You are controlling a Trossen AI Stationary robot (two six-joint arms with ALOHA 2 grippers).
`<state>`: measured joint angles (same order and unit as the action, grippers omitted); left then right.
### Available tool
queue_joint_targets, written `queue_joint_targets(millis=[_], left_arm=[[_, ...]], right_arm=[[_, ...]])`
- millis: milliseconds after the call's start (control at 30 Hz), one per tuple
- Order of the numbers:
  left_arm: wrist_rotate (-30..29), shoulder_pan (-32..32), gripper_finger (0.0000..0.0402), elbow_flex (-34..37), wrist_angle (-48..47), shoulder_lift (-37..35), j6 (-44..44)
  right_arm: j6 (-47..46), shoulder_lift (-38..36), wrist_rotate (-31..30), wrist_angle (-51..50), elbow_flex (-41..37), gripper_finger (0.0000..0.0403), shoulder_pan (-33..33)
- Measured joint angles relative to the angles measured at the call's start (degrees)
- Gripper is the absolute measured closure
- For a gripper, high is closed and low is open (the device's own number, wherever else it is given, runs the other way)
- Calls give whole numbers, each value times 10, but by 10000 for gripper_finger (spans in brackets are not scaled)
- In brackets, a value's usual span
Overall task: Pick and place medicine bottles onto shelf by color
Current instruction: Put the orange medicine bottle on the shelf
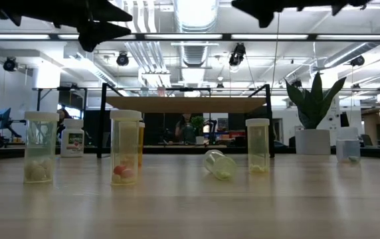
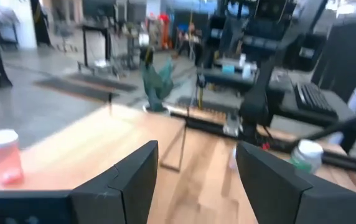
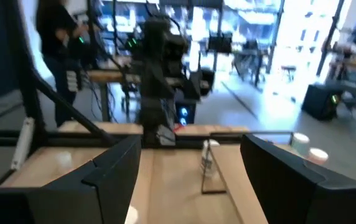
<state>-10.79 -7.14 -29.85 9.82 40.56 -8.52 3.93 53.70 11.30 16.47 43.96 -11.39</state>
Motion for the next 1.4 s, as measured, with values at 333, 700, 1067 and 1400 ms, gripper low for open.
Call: queue_joint_targets(millis=[333,700,1067,1400], left_arm=[[-1,82,200,-35,-110,103,-56],[3,173,200,-59,-124,266,-112],[16,164,133,-146,-253,371,-117],[41,138,82,-231,-350,451,-48]], right_arm=[[-3,-59,0,133,-125,136,49],[7,-59,0,156,-156,136,52],[32,-59,1,155,-159,136,51],[36,-43,1,154,-159,136,51]])
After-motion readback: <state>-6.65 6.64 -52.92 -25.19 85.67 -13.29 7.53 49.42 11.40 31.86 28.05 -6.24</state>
